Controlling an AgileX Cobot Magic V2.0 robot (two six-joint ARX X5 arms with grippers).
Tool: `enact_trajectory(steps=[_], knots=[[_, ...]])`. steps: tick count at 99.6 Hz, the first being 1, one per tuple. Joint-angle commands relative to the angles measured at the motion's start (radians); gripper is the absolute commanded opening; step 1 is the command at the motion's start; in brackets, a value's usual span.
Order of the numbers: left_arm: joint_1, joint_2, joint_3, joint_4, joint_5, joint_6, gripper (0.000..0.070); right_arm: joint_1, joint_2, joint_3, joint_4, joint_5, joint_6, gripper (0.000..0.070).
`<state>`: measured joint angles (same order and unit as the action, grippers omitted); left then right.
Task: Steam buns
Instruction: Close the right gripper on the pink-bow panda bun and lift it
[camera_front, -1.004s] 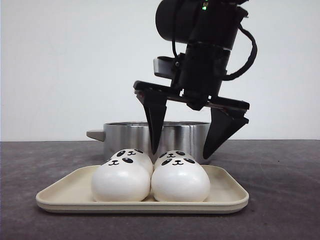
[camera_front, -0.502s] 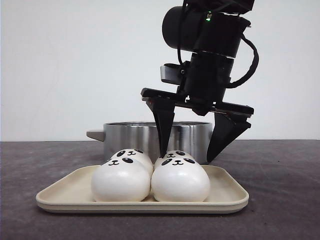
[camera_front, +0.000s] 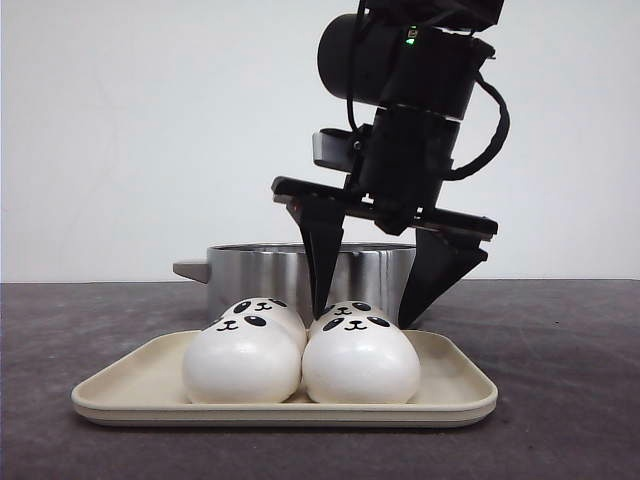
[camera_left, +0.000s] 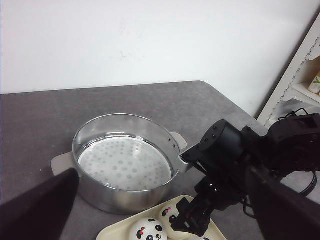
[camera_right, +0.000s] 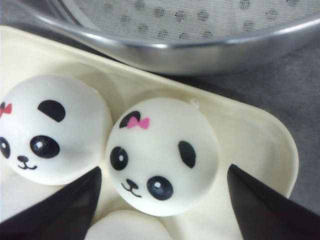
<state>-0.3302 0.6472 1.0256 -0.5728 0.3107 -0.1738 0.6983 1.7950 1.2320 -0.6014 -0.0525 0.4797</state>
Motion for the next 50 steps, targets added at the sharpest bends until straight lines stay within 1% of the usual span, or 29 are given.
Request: enact_trajectory(steps=[1, 15, 18, 23, 27, 29, 31, 34, 45, 50], knots=[[-0.005, 0.005, 0.014, 0.010, -0.003, 0.011, 0.0700, 0.014, 0.042, 0.019, -0.002, -0.002, 0.010, 0.0463], [-0.014, 0.005, 0.014, 0.003, -0.003, 0.012, 0.0700, 0.021, 0.079, 0.019, -0.021, -0.005, 0.011, 0.0462], [-0.017, 0.005, 0.014, -0.001, -0.003, 0.012, 0.0700, 0.021, 0.084, 0.019, -0.023, 0.004, 0.010, 0.0452], [-0.021, 0.005, 0.014, -0.011, -0.003, 0.012, 0.0700, 0.024, 0.092, 0.019, -0.026, 0.009, 0.010, 0.0392], [-0.024, 0.005, 0.014, -0.019, -0.003, 0.012, 0.0700, 0.024, 0.093, 0.019, -0.026, 0.009, 0.010, 0.0313], [-0.026, 0.005, 0.014, -0.024, -0.003, 0.012, 0.0700, 0.024, 0.093, 0.019, -0.023, 0.012, 0.010, 0.0255], [-0.026, 0.005, 0.014, -0.027, -0.003, 0.012, 0.0700, 0.024, 0.093, 0.019, -0.022, 0.017, 0.010, 0.0231], [-0.027, 0.005, 0.014, -0.033, -0.003, 0.012, 0.0700, 0.024, 0.093, 0.019, -0.020, 0.022, 0.010, 0.0217], [-0.027, 0.005, 0.014, -0.048, -0.003, 0.012, 0.0700, 0.023, 0.093, 0.019, -0.013, 0.027, 0.010, 0.0218], [-0.027, 0.005, 0.014, -0.050, -0.003, 0.012, 0.0700, 0.020, 0.093, 0.019, -0.012, 0.027, 0.009, 0.0242]])
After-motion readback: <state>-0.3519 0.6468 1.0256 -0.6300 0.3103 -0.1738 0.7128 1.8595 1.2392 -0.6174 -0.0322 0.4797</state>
